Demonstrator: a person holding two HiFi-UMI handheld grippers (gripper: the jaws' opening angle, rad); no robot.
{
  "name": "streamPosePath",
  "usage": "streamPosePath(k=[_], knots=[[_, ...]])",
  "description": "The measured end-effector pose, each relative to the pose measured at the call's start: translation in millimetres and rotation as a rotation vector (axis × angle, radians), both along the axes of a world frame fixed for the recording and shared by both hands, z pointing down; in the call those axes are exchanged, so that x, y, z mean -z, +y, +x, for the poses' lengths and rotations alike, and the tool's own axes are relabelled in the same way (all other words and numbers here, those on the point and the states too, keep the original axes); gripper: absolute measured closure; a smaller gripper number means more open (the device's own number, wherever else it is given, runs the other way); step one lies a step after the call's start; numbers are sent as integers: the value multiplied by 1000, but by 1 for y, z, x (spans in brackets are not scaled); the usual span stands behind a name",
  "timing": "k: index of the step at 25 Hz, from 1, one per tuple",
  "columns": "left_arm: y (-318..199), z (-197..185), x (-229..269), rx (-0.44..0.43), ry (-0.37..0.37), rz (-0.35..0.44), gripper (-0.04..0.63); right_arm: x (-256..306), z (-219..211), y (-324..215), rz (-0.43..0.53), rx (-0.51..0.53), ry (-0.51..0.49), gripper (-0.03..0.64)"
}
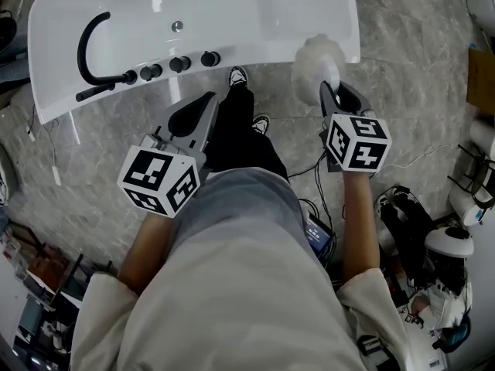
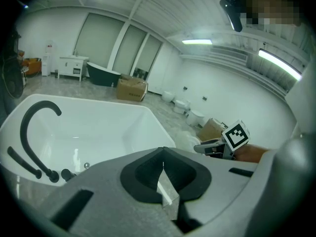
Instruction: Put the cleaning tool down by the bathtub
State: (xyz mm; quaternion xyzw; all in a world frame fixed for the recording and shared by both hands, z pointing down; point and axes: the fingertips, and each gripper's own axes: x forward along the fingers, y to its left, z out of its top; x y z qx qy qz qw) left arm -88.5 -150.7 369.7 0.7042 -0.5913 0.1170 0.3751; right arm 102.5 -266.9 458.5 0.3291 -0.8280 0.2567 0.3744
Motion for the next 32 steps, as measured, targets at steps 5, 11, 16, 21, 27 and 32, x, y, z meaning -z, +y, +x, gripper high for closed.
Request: streamPosePath(k=[5, 11, 16, 21, 27, 32], knots=[[-2, -9, -4, 7, -16, -2, 586, -16, -13, -5, -14, 62, 36, 538], [-2, -15, -8, 3, -39, -6, 586, -38, -27, -7, -34, 134, 82, 538], [-2, -26, -12, 23, -32, -22, 586, -52, -38, -11, -47, 185, 110, 538], [-2, -34, -20, 37, -26, -36, 586, -65, -46, -14, -34, 259, 163, 538], [-2, -44, -21, 59, -22, -46, 586, -81, -54, -15, -59, 313, 197, 538], [-2, -53, -28, 78, -15, -64, 586, -100, -60, -20, -81, 346, 230, 538]])
